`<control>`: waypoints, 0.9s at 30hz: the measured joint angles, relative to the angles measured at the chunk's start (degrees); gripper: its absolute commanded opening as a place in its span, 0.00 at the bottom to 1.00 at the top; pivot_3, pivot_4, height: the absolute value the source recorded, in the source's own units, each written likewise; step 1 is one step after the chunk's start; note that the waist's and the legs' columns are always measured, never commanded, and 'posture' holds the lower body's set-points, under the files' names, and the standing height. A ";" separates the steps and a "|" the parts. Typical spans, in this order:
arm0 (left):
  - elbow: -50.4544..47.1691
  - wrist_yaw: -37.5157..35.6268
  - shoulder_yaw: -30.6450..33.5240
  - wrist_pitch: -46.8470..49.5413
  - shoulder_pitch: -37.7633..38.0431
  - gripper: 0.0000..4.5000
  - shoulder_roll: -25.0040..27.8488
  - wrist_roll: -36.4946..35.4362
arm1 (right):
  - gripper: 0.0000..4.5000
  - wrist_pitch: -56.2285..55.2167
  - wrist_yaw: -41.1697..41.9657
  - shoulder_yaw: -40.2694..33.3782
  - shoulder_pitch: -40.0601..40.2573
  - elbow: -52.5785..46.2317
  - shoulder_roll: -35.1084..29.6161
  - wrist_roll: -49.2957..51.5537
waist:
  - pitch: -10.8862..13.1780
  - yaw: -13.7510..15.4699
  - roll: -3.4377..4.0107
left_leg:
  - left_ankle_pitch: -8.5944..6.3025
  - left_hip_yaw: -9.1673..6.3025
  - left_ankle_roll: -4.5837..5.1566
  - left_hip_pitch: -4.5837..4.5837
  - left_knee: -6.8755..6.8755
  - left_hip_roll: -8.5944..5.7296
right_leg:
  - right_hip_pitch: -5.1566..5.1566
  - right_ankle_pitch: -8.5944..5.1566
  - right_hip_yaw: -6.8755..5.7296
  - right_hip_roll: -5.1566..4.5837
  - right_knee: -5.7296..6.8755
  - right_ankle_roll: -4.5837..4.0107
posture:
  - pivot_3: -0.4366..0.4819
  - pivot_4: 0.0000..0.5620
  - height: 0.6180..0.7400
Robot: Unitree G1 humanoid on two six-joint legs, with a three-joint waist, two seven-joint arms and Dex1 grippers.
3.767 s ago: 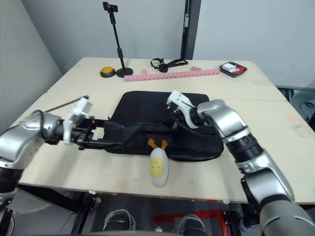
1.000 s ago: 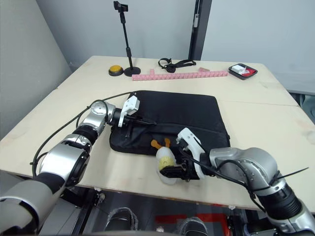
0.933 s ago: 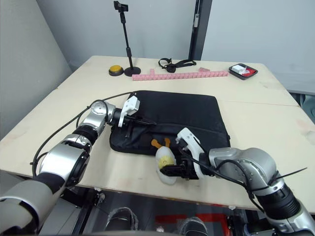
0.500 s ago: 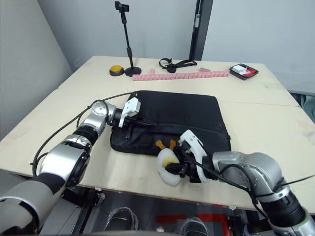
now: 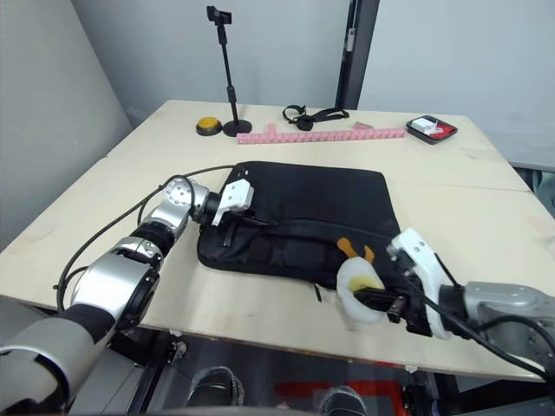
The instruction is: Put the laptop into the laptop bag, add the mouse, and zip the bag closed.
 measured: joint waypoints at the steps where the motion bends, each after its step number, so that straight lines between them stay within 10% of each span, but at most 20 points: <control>1: 0.05 0.00 -0.03 -0.03 -0.05 0.00 -0.05 0.05 | 0.01 -0.25 1.35 -2.13 2.18 0.27 -1.14 -1.06 | 0.00 0.05 0.00 | -0.01 0.00 0.02 -0.05 -0.01 -0.03 | 0.00 -0.02 -0.02 -0.02 -0.05 0.04 | 0.48 0.27 0.99; 17: 0.54 0.27 -0.25 -0.37 -0.15 0.00 0.00 0.51 | 0.01 -13.35 16.89 -10.71 12.82 21.60 -9.69 -25.64 | -0.02 -0.01 0.03 | -0.01 -0.01 0.07 -0.13 -0.07 -0.07 | 0.01 -0.09 -0.14 -0.24 -0.13 0.16 | 0.48 0.27 0.99; 27: 0.49 0.03 -0.55 -1.47 0.32 0.00 0.70 1.18 | 0.01 -22.92 12.33 -3.41 -3.03 29.71 -4.56 -33.79 | -0.10 -0.37 0.20 | 0.00 0.15 0.11 -0.07 -0.07 -0.07 | -0.01 -0.08 -0.13 -0.18 -0.06 0.14 | 0.48 0.27 0.99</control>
